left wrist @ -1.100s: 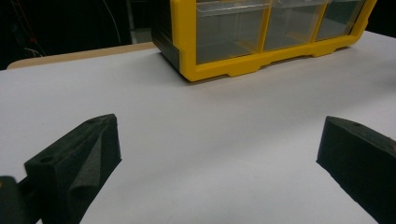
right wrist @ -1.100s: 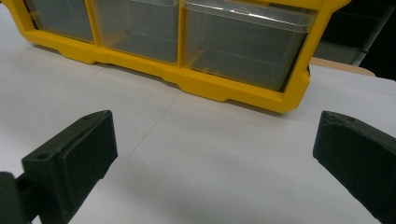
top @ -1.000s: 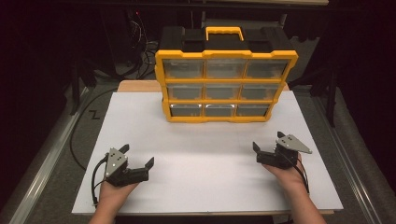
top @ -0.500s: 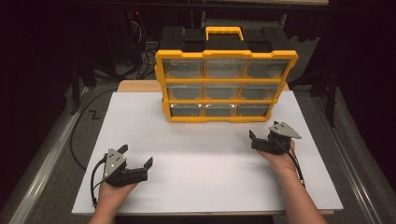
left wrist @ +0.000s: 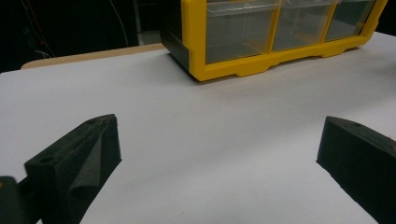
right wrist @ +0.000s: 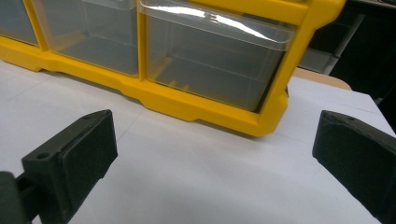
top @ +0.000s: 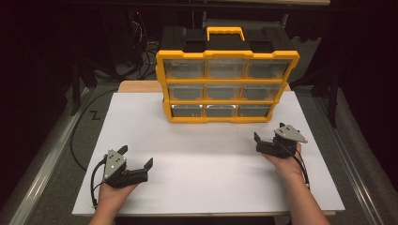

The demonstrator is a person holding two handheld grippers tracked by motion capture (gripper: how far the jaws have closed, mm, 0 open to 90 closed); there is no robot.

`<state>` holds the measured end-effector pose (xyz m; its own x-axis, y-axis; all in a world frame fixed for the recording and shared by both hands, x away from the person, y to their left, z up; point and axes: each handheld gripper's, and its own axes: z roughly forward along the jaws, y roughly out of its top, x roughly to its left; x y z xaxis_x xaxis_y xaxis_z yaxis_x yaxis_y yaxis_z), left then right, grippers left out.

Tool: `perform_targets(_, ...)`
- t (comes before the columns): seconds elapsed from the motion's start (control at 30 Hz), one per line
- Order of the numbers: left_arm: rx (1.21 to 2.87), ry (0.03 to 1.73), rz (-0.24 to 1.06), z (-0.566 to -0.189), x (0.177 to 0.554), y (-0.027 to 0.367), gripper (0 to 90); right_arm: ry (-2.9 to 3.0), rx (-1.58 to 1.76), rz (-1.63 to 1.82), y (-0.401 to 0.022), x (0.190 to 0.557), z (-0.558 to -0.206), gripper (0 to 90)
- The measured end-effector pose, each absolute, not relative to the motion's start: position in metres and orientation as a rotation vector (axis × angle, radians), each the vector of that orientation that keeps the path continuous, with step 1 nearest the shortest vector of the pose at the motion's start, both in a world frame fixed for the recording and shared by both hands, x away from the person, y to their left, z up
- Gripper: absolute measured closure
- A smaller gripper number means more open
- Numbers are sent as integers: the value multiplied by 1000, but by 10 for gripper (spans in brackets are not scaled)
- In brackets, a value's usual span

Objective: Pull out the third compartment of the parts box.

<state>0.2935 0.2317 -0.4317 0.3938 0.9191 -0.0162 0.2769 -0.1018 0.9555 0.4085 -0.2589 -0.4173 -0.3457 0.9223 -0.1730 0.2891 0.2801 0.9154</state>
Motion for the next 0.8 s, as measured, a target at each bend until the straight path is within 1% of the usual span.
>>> perform_targets(0.23,1614,1076,782,-431,292,232,6,1819,1072,1022,-266,399,-420,11)
perform_targets(0.8,1612,1083,776,-431,291,233,6,1874,956,880,-264,395,-425,10)
